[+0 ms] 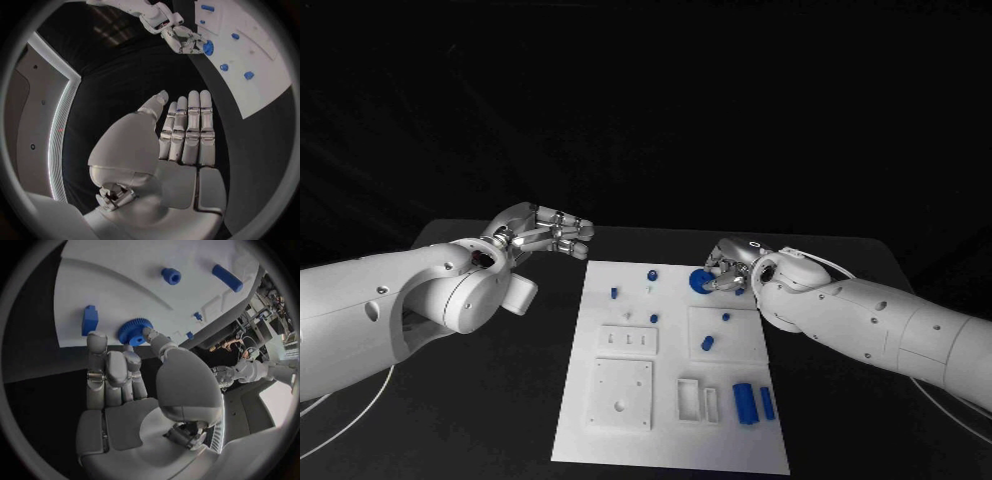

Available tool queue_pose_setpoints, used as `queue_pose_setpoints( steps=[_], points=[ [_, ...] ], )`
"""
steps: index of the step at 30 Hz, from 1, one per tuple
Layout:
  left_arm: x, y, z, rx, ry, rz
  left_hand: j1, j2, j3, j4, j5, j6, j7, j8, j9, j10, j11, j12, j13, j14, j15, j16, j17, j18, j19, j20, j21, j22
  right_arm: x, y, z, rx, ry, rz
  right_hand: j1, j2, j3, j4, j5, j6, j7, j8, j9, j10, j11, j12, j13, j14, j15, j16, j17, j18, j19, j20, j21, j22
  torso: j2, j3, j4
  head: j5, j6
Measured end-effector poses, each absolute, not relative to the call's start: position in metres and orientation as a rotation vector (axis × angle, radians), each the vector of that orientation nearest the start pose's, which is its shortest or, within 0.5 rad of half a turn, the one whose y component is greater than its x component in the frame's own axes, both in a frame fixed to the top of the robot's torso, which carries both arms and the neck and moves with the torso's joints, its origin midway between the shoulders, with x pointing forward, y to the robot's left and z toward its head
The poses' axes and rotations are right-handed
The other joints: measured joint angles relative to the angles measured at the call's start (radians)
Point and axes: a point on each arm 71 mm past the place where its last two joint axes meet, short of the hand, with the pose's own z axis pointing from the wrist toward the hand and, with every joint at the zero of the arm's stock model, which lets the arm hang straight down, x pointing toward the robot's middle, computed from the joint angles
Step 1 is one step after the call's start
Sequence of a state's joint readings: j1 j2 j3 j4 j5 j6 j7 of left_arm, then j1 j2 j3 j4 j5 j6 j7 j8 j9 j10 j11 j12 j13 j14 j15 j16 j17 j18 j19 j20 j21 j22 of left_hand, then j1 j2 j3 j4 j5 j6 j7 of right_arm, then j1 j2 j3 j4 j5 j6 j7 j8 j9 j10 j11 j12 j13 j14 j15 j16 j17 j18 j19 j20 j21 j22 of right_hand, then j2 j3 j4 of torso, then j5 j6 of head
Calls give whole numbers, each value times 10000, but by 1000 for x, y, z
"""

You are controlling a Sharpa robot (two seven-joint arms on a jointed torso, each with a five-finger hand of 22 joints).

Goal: Assemble the parts on the task board

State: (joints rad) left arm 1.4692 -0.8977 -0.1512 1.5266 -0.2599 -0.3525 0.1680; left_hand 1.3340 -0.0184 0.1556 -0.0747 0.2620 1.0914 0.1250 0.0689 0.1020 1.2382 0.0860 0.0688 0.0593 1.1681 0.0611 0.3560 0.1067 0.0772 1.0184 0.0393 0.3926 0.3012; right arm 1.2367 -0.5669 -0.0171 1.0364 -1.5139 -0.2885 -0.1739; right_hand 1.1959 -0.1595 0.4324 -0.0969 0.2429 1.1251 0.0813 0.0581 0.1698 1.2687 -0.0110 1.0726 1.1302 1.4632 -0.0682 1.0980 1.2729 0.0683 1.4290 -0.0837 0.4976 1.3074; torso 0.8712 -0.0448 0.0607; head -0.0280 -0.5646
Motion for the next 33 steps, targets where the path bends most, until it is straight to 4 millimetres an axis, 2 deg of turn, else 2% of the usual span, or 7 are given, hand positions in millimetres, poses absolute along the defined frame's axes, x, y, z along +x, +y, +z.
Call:
queue_pose_setpoints(
  steps=[5, 14, 22, 33],
  points=[
    [514, 237, -95, -7932, 15147, -12651, 0, 0, 0, 0, 0, 0, 0, 0, 0, 0, 0, 0, 0, 0, 0, 0, -4, 0, 0, 0, 0, 0, 576, -207, -186, -800, 16381, 3407, -41, -38, -132, -63, -28, 137, -41, 28, -174, 36, -36, 0, 13, 0, 0, 0, 10, 0, 40, -40, 85, 0, -2, 2, -5, 4, -2],
    [514, 237, -95, -7938, 15155, -12644, 0, 0, 0, 0, 0, 0, 0, 0, 0, 0, 0, 0, 0, 0, 0, 0, -4, 1, 0, 0, 0, -1, 573, -198, -186, -1372, 16156, 3127, -41, -38, -489, 70, 17, 177, -50, 29, -203, 37, -35, -2, 12, 0, 0, 75, 44, 1, 39, -40, 131, 0, -2, 7, -9, -12, -3],
    [514, 237, -95, -7936, 15164, -12645, 0, 0, 0, 0, 0, 0, 0, 0, 0, 0, 0, 0, 0, 0, 0, 0, -3, 0, 0, 0, 0, -1, 568, -191, -186, -1748, 15827, 2916, 15, -98, -388, 135, 89, 238, -111, 27, -232, 126, -122, -3, 60, 0, 0, 153, 113, 0, 76, -76, 303, 0, -2, 9, -16, 1, -13],
    [514, 238, -95, -7948, 15153, -12620, 0, 0, 0, 0, 0, 0, 0, 0, 0, 0, -1, 0, 0, 0, 0, 0, -3, 0, 0, 0, 0, -2, 554, -179, -180, -1896, 15179, 3208, 31, -189, -217, 227, 167, 321, -144, 20, -261, 200, -122, 34, 131, 34, -34, 193, 123, 0, 111, -110, 535, 0, -2, 9, -5, 75, -16]
  ],
)
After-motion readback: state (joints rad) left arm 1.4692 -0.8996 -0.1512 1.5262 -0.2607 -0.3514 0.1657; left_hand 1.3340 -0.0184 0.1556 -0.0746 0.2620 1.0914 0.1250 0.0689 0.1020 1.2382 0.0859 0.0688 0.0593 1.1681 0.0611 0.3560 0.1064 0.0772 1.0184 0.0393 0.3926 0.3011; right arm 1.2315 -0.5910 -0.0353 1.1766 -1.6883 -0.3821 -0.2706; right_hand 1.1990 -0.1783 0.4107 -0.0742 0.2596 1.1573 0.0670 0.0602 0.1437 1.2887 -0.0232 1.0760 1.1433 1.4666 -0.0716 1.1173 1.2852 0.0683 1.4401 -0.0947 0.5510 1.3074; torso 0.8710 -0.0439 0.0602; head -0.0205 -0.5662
